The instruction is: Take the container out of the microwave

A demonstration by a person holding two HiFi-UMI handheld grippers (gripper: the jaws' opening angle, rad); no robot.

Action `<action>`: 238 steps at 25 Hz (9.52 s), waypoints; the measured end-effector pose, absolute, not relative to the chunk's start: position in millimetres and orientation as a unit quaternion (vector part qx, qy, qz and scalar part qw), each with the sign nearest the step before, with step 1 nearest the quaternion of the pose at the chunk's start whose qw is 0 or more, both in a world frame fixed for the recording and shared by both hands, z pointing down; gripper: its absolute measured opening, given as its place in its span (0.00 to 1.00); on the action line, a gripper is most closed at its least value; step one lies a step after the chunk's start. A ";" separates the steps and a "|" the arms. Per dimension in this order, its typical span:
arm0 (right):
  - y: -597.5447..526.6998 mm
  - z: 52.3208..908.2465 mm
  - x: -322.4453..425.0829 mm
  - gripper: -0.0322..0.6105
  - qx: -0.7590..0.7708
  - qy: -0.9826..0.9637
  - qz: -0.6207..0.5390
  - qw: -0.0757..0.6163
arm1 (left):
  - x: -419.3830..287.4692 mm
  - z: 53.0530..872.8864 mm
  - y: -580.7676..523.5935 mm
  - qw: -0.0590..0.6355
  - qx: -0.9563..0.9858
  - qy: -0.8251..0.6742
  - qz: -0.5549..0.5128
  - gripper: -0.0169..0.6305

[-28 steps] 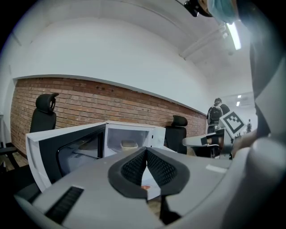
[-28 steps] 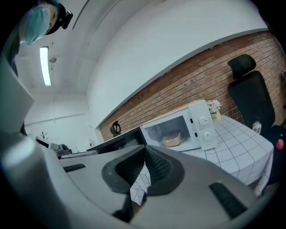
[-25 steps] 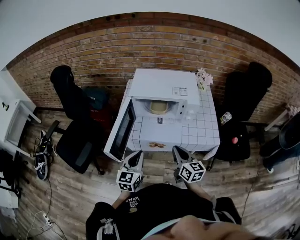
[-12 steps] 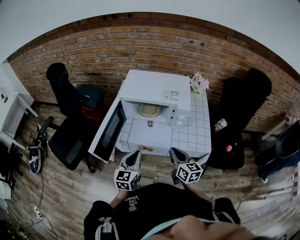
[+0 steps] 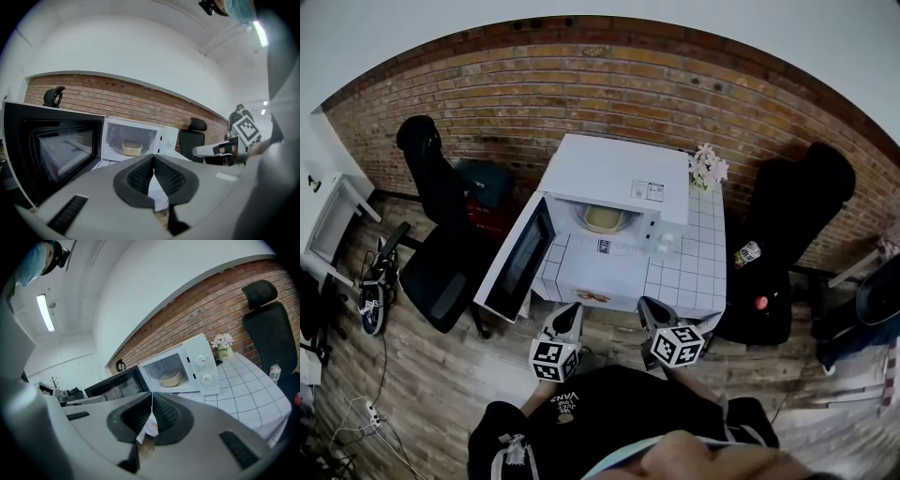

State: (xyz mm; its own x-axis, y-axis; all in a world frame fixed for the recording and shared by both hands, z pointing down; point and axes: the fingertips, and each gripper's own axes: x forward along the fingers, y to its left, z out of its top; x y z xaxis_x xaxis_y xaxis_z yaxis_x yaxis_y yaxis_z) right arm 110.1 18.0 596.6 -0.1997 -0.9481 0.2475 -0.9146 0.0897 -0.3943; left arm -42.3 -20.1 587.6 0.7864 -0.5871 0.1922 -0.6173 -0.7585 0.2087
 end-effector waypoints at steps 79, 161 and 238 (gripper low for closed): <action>-215.7 644.7 158.5 0.06 -0.683 0.669 -0.289 0.060 | 37.9 611.9 -267.6 0.160 0.950 -0.264 0.054 0.05; -271.2 691.9 162.8 0.41 -0.666 0.614 -0.401 0.136 | 105.5 680.5 -327.0 0.323 0.912 -0.241 0.078 0.34; -150.3 644.9 80.1 0.40 -0.586 0.703 -0.388 0.109 | 5.4 631.5 -185.4 0.315 0.890 -0.330 0.007 0.32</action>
State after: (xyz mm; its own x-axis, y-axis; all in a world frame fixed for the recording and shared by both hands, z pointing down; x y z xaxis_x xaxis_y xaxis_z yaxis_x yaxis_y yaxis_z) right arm 80.1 -150.3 644.9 -0.2890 -0.9090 0.3004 -0.7393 0.0126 -0.6733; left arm 5.4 -185.4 631.5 0.7818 -0.5833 0.2205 -0.5919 -0.5830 0.5565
